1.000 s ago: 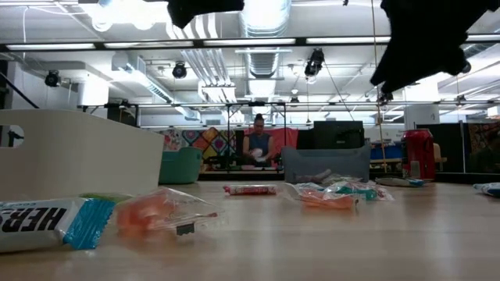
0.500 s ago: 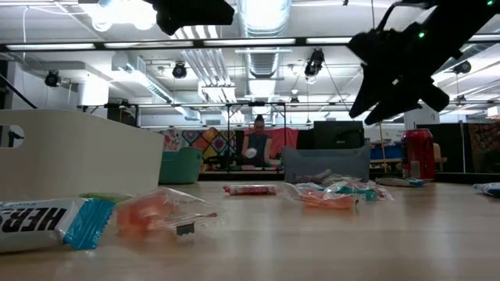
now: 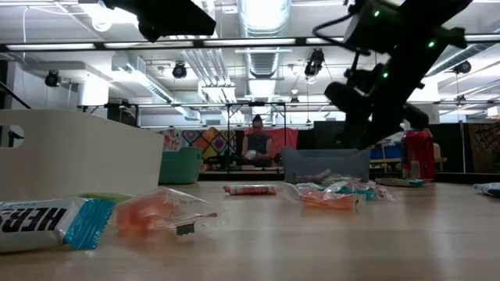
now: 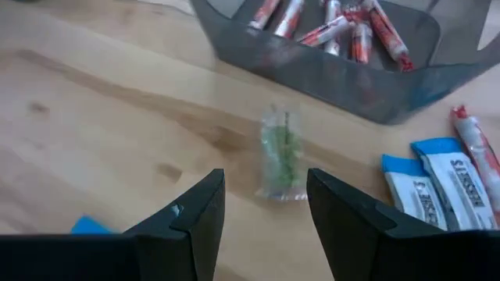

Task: Sort candy
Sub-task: Put the green gummy candy into the white bin

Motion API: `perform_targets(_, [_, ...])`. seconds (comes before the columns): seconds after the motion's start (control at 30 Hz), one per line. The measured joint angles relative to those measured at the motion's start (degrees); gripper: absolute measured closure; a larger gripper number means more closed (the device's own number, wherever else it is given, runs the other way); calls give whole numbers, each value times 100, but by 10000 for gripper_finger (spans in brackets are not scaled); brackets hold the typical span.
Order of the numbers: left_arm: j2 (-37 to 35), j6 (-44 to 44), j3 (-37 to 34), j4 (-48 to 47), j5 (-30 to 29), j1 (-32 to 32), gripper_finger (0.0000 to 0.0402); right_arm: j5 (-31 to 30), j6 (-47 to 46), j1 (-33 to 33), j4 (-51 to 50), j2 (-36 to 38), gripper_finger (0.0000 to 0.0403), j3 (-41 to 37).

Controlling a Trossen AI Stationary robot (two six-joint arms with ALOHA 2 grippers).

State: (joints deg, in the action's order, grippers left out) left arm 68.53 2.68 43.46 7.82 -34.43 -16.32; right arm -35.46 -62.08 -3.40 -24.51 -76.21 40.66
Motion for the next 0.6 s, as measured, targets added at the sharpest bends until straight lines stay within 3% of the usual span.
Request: perform_targets(0.6, [-24,-11,-11,14,-73,0,322,254,424,629,966,-1457,229,0])
